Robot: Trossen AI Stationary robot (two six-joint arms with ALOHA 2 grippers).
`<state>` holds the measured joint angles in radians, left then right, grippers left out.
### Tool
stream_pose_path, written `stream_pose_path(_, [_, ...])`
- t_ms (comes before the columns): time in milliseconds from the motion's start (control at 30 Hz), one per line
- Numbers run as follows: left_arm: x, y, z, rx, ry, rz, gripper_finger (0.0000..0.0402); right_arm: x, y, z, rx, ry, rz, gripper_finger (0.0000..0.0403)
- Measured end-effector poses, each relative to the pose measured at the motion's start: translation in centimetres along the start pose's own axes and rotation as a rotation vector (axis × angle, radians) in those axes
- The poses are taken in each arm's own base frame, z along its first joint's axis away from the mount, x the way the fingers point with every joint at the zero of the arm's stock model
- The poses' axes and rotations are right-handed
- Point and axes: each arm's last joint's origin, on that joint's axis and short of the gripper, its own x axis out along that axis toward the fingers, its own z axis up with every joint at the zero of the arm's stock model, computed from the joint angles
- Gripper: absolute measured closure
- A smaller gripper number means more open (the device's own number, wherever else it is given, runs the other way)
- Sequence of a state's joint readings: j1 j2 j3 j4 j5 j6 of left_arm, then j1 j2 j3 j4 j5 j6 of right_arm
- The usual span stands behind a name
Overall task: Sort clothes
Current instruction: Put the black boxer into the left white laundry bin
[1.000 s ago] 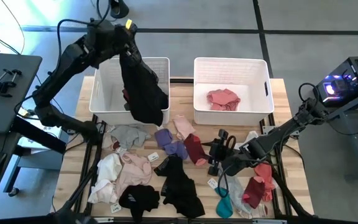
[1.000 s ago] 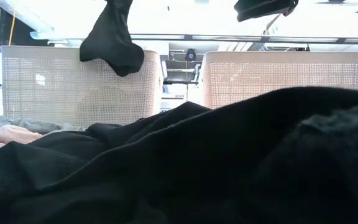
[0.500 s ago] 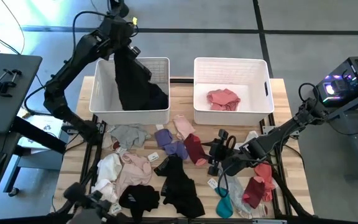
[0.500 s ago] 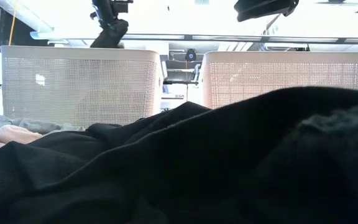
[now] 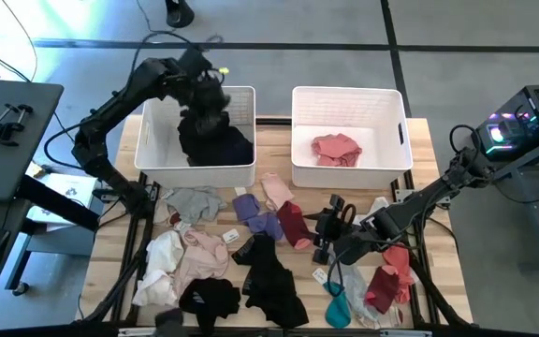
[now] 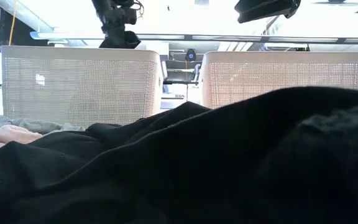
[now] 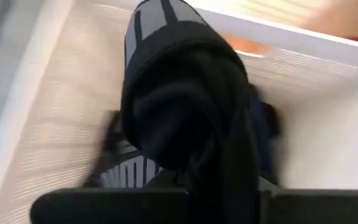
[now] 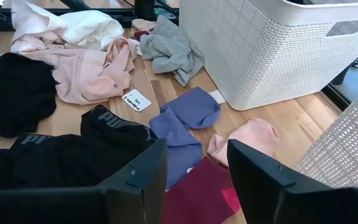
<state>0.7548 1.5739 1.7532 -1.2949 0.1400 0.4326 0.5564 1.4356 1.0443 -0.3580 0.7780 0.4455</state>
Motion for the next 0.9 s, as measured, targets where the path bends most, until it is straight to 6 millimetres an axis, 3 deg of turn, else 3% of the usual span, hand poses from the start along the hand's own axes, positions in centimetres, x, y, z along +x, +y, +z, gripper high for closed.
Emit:
stream_pose_path(200, [5.1,-1.4,-1.9,0.029,0.051,-0.239,0.0401,0.0,0.0,0.0,0.001,0.0,0.0,0.0247])
stream_pose_path(400, [11.2,-2.2,-4.3,0.054,0.071,-0.241,0.0401,0.0,0.0,0.0,0.0,0.0,0.0,0.0247])
stream_pose_path(533, [14.1,-2.5,-5.9,0.029,0.049,-0.218,0.0401,0.0,0.0,0.0,-0.007,0.0,0.0,0.0247])
stream_pose_path(700, [15.7,-2.5,-7.1,-0.019,0.056,-0.156,0.0374,0.0,0.0,0.0,-0.024,-0.002,-0.003,0.0247])
stream_pose_path(900, [15.8,-2.4,-7.0,-0.043,0.037,-0.14,0.0293,0.0,0.0,0.0,-0.024,-0.002,-0.002,0.0247])
